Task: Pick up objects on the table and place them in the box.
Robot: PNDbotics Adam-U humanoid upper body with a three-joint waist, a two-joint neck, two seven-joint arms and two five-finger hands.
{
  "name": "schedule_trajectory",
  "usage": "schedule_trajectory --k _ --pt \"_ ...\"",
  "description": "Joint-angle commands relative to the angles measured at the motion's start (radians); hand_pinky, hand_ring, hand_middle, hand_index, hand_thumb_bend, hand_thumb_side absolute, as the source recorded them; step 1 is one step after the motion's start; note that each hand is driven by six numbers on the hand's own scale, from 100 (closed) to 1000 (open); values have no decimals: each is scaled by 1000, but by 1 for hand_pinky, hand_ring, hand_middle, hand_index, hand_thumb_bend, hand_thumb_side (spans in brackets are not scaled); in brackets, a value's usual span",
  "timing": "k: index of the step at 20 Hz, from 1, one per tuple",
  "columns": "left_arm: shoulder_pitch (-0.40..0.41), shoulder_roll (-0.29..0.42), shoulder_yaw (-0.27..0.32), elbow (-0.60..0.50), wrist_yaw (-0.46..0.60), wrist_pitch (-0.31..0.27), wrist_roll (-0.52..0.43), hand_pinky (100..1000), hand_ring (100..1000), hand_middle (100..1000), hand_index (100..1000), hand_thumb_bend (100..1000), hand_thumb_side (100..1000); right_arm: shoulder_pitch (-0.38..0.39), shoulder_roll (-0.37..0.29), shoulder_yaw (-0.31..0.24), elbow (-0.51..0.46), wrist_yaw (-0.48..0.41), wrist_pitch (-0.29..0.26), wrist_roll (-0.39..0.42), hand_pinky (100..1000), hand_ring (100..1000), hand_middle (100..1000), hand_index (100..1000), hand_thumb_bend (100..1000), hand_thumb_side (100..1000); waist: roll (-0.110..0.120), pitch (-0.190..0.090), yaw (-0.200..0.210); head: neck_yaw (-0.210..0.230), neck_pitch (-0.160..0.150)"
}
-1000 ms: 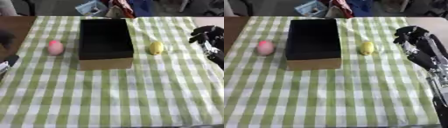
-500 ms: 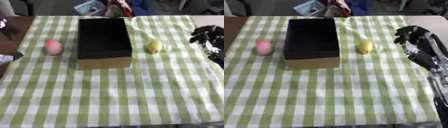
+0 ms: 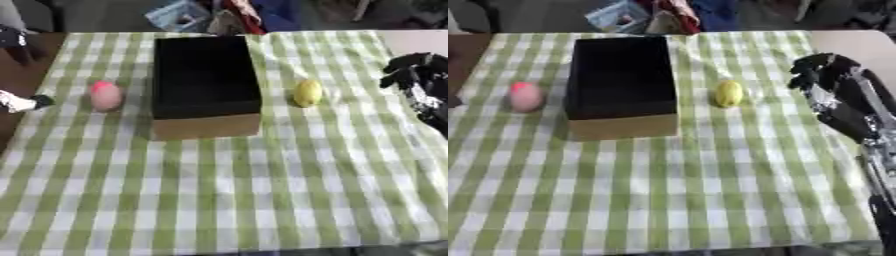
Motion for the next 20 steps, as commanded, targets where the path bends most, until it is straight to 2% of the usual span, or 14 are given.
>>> schedule_trajectory --k 1,9,20 --pt "-52 -14 -2 57 -59 0 23 621 550 584 765 532 271 -18 -21 0 -14 -6 0 4 706 572 610 718 100 450 2 -18 -4 6 -4" --pt "-139 -103 -10 183 -201 9 87 614 529 569 761 543 286 -25 -15 10 -13 -11 2 15 706 572 609 718 100 457 6 -16 -25 23 -8" --pt "-181 -163 -3 303 -348 14 158 598 520 557 753 577 320 -29 -9 16 -12 -14 2 22 706 572 610 718 100 463 6 -10 -52 41 -12"
